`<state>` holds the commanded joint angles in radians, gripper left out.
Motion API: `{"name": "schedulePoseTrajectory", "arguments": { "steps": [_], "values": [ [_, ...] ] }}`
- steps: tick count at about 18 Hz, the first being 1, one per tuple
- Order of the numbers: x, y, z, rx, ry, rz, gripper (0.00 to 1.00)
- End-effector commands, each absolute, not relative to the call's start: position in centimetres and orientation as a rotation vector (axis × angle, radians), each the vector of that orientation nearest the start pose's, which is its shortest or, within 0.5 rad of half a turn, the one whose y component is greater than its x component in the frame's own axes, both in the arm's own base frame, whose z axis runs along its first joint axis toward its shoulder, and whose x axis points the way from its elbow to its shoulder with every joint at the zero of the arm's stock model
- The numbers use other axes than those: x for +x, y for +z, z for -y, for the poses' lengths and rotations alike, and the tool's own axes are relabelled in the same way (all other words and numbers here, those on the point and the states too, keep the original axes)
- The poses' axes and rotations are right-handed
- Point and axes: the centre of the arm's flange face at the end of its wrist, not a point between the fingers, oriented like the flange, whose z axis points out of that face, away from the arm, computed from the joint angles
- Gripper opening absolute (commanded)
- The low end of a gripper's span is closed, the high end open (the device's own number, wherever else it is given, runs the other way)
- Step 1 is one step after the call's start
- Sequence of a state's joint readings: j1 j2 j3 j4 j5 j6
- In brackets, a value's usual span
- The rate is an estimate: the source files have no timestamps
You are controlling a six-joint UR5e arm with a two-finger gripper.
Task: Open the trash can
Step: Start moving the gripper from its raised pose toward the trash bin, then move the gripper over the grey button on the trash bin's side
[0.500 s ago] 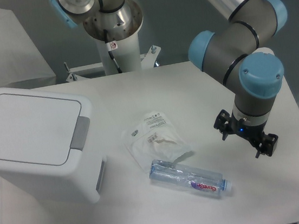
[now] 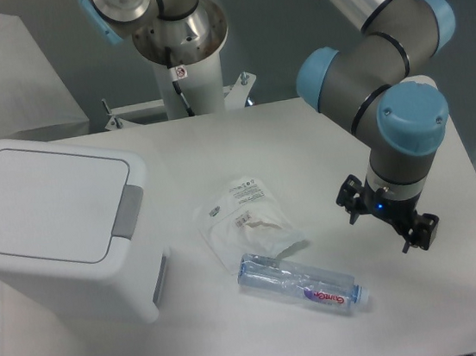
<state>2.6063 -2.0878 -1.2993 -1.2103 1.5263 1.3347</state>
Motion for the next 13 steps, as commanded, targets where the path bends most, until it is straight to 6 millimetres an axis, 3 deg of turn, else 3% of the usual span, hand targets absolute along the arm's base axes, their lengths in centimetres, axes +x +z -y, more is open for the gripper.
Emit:
{"name": "schedulePoseTrajectory", "arguments": {
  "steps": [5, 8, 13],
  "values": [
    [-51.5, 34.9, -49.4, -3.0, 0.096, -0.34, 1.0],
    [-50.4, 36.1, -49.8, -2.962, 0.076, -0.249, 1.0],
    [-45.9, 37.4, -52.4, -2.956, 0.061, -0.156, 1.0]
  ]
}}
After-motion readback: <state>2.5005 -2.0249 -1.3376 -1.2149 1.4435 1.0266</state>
